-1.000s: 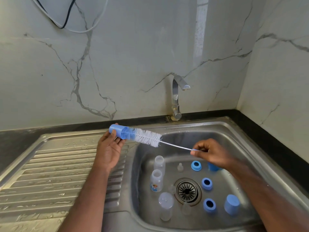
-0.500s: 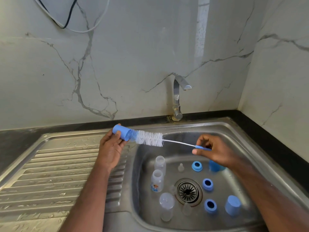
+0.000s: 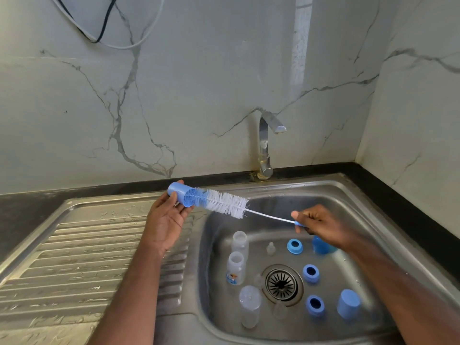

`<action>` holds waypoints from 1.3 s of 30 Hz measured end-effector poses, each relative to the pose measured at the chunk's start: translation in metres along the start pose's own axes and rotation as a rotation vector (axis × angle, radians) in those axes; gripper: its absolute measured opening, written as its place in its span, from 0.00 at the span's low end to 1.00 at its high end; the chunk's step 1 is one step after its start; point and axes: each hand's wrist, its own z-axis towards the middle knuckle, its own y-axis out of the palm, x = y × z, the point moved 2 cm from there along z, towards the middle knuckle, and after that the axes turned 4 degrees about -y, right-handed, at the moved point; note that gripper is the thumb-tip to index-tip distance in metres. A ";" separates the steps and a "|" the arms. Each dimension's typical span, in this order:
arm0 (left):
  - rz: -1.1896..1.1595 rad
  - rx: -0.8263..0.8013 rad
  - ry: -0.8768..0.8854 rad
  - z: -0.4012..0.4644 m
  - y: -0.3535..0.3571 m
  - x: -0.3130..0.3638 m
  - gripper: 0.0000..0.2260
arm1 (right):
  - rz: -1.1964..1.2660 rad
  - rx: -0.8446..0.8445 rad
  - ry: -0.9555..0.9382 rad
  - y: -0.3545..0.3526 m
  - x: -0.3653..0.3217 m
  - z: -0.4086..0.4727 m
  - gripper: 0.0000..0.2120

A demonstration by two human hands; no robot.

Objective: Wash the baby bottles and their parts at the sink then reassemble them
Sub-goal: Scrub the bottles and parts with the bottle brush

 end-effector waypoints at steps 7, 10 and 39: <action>0.396 0.280 0.195 0.013 -0.007 -0.017 0.17 | -0.578 0.379 -0.049 0.003 -0.013 0.004 0.08; 0.260 0.232 0.137 0.011 -0.009 -0.008 0.13 | -0.530 0.390 -0.136 0.001 -0.013 0.005 0.07; 0.235 0.202 0.100 0.005 -0.006 -0.013 0.16 | -0.832 0.271 -0.023 0.004 -0.016 0.002 0.18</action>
